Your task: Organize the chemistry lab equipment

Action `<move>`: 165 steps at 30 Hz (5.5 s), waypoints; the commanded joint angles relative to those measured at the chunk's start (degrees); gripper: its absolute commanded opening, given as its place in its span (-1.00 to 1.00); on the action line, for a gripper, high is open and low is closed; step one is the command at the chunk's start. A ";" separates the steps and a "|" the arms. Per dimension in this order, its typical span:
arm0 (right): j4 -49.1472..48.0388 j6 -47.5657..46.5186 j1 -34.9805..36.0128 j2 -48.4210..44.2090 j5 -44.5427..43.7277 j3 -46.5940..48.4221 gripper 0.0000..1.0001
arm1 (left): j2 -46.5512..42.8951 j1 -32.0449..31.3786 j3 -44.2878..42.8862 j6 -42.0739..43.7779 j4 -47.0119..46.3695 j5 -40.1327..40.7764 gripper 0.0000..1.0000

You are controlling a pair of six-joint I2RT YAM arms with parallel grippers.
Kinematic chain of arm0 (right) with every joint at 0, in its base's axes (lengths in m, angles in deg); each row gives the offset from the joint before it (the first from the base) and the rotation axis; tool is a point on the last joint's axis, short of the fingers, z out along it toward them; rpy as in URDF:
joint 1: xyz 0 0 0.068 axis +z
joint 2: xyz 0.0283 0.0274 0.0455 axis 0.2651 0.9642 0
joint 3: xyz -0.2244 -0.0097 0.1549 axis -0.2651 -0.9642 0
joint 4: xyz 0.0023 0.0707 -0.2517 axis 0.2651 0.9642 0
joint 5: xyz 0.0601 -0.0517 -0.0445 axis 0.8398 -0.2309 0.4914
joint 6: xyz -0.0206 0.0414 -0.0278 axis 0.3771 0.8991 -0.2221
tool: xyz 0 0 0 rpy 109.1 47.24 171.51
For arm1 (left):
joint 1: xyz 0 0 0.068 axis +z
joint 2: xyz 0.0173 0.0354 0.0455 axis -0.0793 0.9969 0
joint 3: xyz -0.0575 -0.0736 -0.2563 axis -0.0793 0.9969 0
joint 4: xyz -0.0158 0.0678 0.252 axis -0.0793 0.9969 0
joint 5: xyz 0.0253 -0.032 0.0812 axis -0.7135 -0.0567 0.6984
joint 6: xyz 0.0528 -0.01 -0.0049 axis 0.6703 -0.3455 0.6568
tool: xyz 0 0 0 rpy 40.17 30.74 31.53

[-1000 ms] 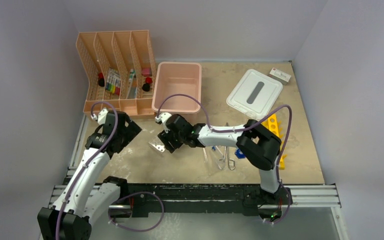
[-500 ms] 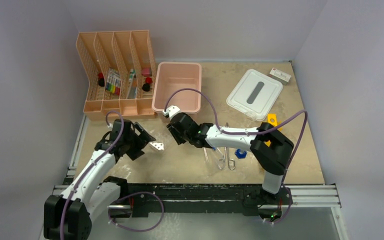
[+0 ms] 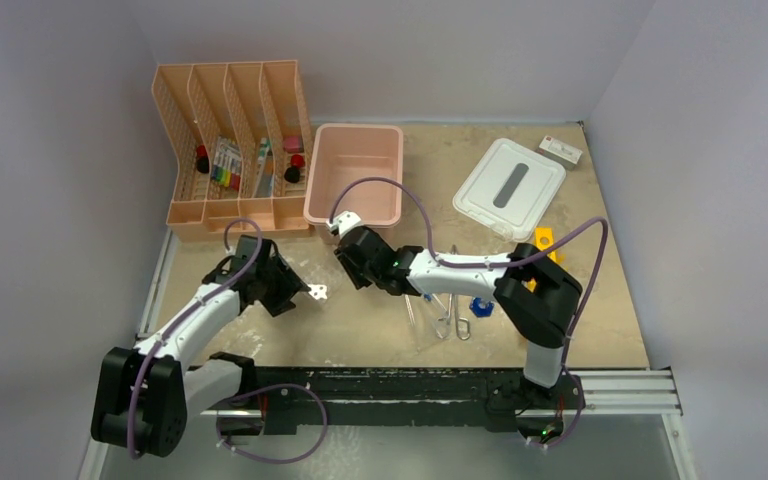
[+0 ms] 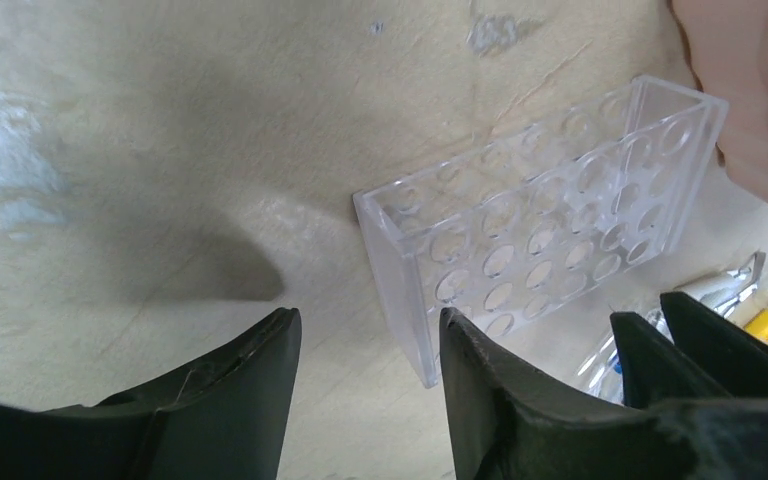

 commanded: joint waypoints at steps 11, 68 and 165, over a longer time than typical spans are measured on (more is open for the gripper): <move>-2.88 -1.27 0.11 1.17 0.42 3.65 -0.24 | 5.55 -0.01 -10.52 2.62 12.28 27.95 -0.11; -1.31 6.79 -0.63 -19.42 -6.44 -15.13 -0.25 | 14.82 -8.48 -17.27 -0.02 13.53 40.90 0.38; -4.03 -6.26 -5.69 -28.57 25.84 2.31 -0.68 | 0.12 -9.23 -31.38 7.45 -9.50 -27.64 -0.04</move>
